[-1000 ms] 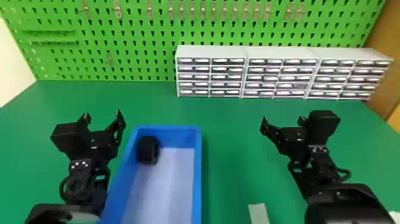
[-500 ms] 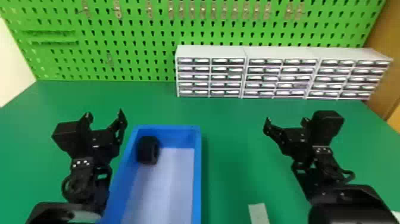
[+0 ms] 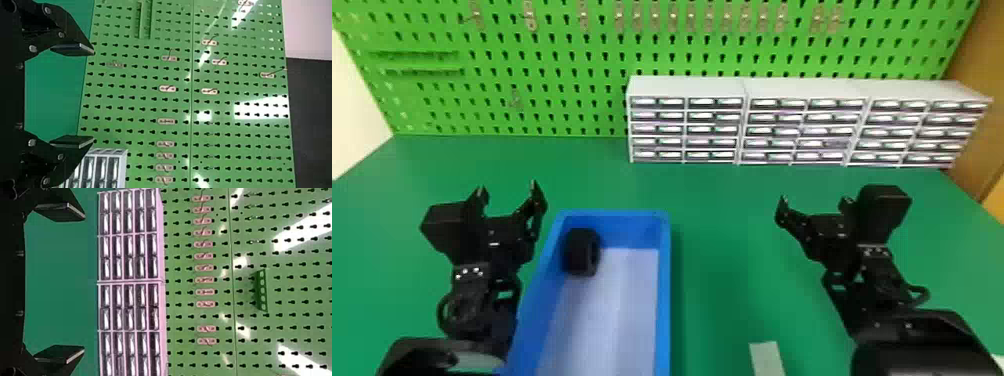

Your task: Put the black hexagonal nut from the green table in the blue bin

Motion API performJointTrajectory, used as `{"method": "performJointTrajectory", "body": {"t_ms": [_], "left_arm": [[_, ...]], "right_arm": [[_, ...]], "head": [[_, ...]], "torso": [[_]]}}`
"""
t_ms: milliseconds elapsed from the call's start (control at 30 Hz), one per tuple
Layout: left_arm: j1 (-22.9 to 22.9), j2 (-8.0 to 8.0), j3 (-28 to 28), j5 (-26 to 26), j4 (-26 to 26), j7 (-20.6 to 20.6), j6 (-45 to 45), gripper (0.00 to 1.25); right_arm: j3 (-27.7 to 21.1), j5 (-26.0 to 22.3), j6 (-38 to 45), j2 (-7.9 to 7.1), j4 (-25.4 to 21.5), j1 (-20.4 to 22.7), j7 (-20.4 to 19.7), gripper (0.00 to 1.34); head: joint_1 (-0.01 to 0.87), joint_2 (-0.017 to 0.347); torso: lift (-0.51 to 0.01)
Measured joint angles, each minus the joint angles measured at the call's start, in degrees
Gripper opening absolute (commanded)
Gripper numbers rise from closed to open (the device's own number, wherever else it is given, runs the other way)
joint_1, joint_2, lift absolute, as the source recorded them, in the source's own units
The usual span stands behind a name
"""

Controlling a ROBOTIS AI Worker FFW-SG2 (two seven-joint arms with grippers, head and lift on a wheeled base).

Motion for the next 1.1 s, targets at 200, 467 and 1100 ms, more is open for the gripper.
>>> {"method": "performJointTrajectory", "body": {"t_ms": [200,467,1100], "left_arm": [[0.3,0.0,0.0,0.0,0.0,0.0,0.0,0.79],[0.5,0.0,0.0,0.0,0.0,0.5,0.0,0.79],[0.5,0.0,0.1,-0.1,0.0,0.6,0.0,0.79]], "right_arm": [[0.1,-0.1,0.0,-0.12,0.0,0.3,0.0,1.22],[0.3,-0.2,0.0,-0.24,-0.1,0.7,0.0,1.22],[0.4,-0.6,0.0,-0.33,-0.1,0.7,0.0,1.22]], "head": [[0.657,0.057],[0.657,0.057],[0.657,0.057]], "torso": [[-0.095],[-0.095],[-0.095]]}}
